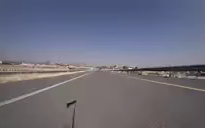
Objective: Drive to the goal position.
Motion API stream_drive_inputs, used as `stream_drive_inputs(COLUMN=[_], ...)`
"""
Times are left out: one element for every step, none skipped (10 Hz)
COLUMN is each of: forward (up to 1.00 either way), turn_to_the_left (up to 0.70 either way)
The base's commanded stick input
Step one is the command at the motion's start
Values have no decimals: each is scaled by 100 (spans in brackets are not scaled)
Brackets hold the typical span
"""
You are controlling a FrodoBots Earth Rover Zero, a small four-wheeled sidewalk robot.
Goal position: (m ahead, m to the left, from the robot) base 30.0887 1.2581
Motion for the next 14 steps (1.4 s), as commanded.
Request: stream_drive_inputs(forward=[100,100,100,100,100,100,100,100,100,100,100,100,100,100], turn_to_the_left=[0,0,0,0,0,0,0,0,0,0,0,0,0,0])
